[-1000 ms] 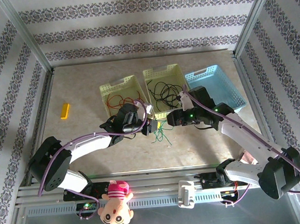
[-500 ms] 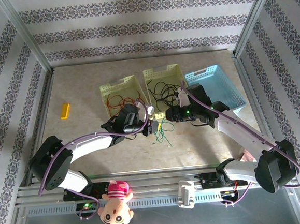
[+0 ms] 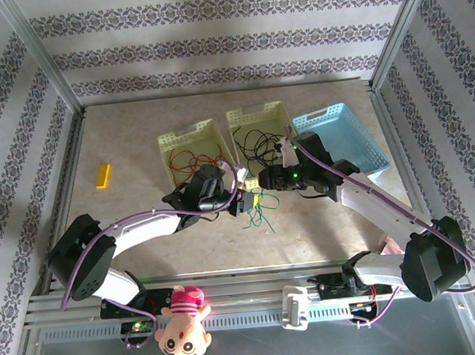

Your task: Untangle the cables

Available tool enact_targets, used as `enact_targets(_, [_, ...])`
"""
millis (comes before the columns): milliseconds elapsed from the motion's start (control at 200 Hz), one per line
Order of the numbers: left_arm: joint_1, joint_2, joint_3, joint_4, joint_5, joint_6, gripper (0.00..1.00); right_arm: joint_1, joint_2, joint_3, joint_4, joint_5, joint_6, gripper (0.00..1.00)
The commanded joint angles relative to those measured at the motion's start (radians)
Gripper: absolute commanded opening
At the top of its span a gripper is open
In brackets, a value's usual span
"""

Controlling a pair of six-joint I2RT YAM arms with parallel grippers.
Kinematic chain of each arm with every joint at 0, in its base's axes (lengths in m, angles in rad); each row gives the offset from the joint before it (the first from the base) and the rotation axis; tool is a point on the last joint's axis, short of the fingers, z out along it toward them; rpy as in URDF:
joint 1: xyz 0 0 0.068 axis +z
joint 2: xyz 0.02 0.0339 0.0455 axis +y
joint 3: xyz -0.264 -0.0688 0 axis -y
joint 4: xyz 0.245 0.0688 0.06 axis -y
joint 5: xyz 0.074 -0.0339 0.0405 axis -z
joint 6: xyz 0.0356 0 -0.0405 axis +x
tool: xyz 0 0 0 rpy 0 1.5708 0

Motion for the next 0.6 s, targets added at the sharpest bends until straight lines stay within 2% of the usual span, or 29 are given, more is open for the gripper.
enact_targets(0, [-0.018,0.016,0.035,-0.021,0.005,0.034,0.0,0.01,0.013,0.004,0.041,-0.027,0.021,0.38])
enact_targets(210, [-0.021,0.012,0.02,-0.025,-0.013,0.038,0.0,0.009,-0.013,-0.004,0.032,0.012,0.015,0.1])
enact_targets(335, [-0.021,0.007,0.002,-0.042,-0.036,0.053,0.0,-0.007,-0.07,-0.025,0.029,0.069,0.016,0.05])
enact_targets(405, [-0.021,0.005,-0.014,-0.043,-0.044,0.054,0.13,-0.024,-0.117,-0.043,0.031,0.11,0.016,0.04])
enact_targets(595, [-0.021,0.018,-0.036,-0.043,-0.044,0.058,0.21,-0.101,-0.242,-0.09,0.032,0.176,0.024,0.01])
